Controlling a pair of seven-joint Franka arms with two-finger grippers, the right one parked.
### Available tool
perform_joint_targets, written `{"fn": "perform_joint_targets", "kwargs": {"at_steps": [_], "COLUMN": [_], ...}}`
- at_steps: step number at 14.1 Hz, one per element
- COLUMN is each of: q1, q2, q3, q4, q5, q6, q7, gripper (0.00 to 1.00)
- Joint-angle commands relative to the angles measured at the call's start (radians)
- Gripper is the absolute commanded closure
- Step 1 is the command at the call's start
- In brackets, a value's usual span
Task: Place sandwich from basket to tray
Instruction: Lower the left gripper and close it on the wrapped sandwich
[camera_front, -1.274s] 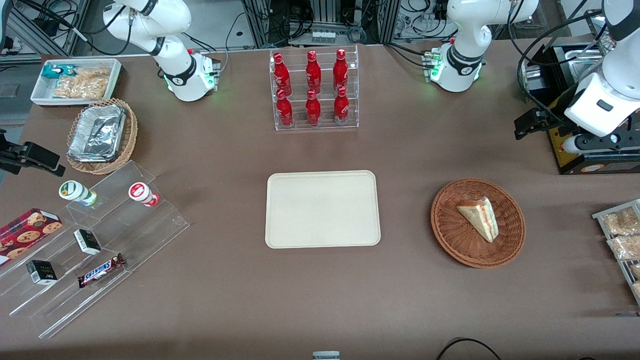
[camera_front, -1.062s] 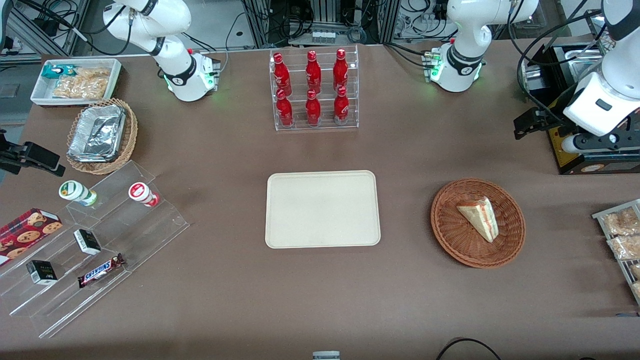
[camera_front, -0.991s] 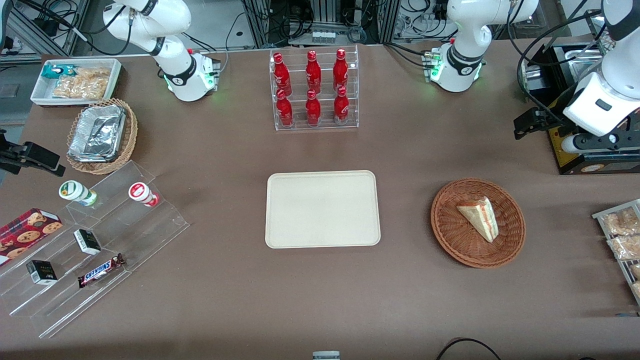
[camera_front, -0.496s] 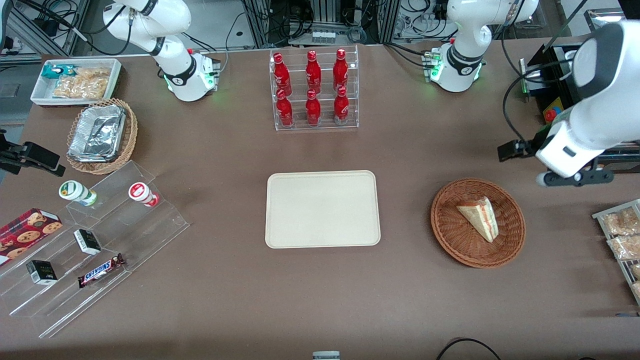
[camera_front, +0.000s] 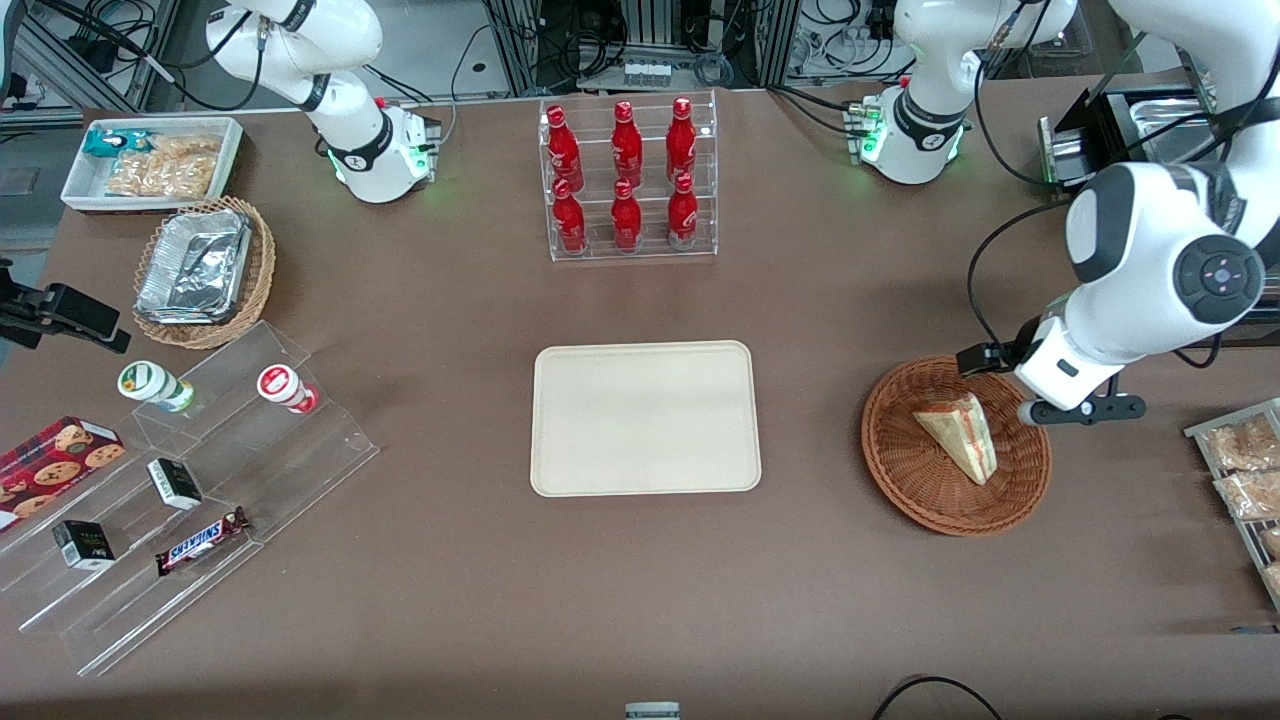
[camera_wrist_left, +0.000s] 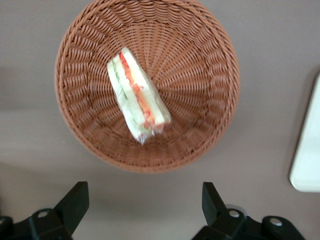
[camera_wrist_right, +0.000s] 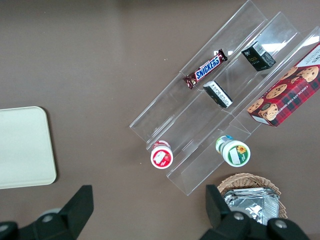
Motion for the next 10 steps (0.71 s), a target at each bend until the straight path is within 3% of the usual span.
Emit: {"fn": "perform_joint_targets", "kwargs": {"at_steps": [1,4,10], "q1": [0.020,0.025,0.025], "q2": [-0.001,-0.001,0.063], "q3": [-0.006,-0.006,-0.006], "q4": [-0.090,-0.193,-0.242], "q5": [0.011,0.009,0.007], "q6": [0.135,0.310,0.508], "q7": [-0.049,-0.136,-0.432], "gripper": [0.00,0.00,0.00]}}
